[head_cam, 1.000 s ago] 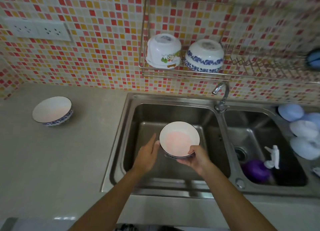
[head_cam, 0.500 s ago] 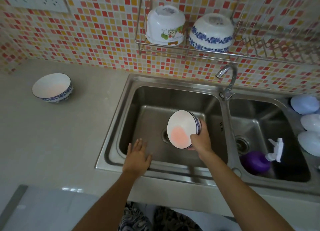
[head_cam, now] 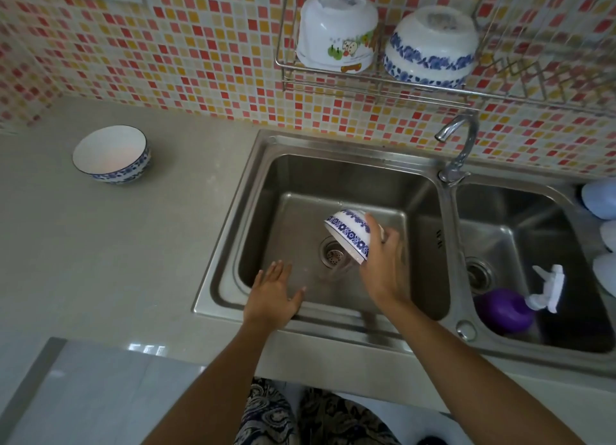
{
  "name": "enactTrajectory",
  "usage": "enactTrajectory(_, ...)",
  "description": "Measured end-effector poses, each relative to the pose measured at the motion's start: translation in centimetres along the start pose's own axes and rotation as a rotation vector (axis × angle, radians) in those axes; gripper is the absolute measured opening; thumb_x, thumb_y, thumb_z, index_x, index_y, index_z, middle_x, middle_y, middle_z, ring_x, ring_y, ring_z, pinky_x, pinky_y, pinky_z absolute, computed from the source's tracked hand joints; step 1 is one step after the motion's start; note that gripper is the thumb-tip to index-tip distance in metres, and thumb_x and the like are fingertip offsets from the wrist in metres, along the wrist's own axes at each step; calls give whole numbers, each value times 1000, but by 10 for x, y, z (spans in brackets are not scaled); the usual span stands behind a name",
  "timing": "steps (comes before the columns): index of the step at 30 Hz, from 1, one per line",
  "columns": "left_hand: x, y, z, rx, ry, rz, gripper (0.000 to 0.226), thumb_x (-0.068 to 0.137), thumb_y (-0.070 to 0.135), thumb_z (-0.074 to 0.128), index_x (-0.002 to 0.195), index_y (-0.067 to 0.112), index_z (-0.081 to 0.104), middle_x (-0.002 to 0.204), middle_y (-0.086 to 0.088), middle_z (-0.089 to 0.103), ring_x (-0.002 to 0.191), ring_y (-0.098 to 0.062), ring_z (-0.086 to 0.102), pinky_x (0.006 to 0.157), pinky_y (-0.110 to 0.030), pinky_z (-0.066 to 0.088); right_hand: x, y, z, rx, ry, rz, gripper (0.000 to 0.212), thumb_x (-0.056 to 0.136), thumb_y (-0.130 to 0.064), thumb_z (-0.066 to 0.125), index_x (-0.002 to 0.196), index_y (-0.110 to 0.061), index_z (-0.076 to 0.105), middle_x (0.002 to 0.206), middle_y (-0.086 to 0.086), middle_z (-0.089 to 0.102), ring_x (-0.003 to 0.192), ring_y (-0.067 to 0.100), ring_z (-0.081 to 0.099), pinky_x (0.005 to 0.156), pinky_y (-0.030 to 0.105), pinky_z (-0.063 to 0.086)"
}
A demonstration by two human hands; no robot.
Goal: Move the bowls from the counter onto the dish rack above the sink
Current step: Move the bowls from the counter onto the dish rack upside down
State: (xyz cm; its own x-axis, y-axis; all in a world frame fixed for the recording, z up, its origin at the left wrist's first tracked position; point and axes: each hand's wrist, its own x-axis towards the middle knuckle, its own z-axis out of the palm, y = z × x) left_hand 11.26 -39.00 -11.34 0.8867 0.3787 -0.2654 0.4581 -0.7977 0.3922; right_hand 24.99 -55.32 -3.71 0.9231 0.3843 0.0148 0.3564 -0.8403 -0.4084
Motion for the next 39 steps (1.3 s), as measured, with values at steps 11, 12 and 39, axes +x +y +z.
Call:
enactTrajectory(11, 2, -2, 4, -4, 36, 6, 74, 85, 58, 26, 149, 21, 20, 157, -2, 19, 146, -14, 10, 119, -36, 6, -2, 21, 20, -235, 44, -174, 103, 66, 6, 76, 149, -29, 26, 132, 19, 40, 109, 33, 45, 61, 41, 56)
enactTrajectory(12, 2, -2, 4, -7, 38, 12, 74, 85, 58, 27, 149, 21, 18, 157, -2, 19, 146, -14, 9, 119, -36, 6, -3, 20, 19, -215, 56, -160, 102, 66, 7, 74, 149, -29, 27, 131, 18, 39, 109, 33, 44, 61, 42, 56)
enactTrajectory(39, 145, 86, -264, 222, 676, 438, 62, 98, 44, 18, 150, 17, -4, 159, -7, -8, 145, -22, -15, 116, -41, -11, 38, -60, -165, 1720, 73, 231, 68, 69, 7, 44, 134, -13, 47, 130, 14, 54, 111, 42, 55, 63, 50, 58)
